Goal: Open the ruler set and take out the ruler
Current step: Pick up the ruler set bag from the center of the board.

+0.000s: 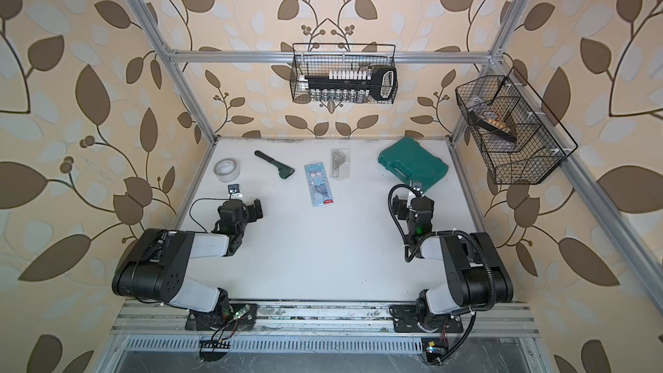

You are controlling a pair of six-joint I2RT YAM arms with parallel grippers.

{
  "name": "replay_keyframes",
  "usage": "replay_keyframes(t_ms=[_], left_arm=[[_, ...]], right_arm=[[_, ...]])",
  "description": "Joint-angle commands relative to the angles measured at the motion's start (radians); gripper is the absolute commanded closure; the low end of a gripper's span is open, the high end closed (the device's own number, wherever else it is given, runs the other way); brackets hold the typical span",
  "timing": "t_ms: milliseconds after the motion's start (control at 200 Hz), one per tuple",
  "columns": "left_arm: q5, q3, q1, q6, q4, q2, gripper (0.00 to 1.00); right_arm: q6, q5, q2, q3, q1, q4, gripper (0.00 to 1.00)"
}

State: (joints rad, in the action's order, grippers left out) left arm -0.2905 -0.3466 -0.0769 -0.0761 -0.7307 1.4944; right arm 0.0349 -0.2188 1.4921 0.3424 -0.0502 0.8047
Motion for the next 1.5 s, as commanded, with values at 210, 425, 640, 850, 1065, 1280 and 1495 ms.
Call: replay_keyframes(t_ms=[210,425,640,850,1065,1280,1495], left_arm=[[0.008,-0.023,0.011,0.024,-0.039,-0.001,0.01],[0.008,-0.025,0.012,0.023,-0.038,0.001,0.01],[0.008,-0.026,0.012,0.023,-0.038,0.002,0.01],[0.007,-0.018,0.012,0.024,-0.046,-0.005,0.01],[-0.07,-0.154,0.011,-0.012,0.311,-0.178,0.01],[0.089,-0.316,0.008,-0.114,0.554,-0.278,0.01],[0.159,-0.381,-0.097,-0.167,0.595,-0.231,0.01]], right_arm=[[-0.007,0.024,0.014,0.023,0.008,0.026,0.01],[-0.009,0.025,0.014,0.024,0.007,0.027,0.01],[-0.009,0.025,0.016,0.024,0.009,0.027,0.01],[-0.01,0.025,0.011,0.021,0.008,0.029,0.01],[0.005,-0.028,-0.111,0.087,0.003,-0.177,0.01],[0.004,-0.063,-0.173,0.157,-0.014,-0.326,0.01],[0.075,0.013,-0.217,0.257,-0.062,-0.494,0.01]])
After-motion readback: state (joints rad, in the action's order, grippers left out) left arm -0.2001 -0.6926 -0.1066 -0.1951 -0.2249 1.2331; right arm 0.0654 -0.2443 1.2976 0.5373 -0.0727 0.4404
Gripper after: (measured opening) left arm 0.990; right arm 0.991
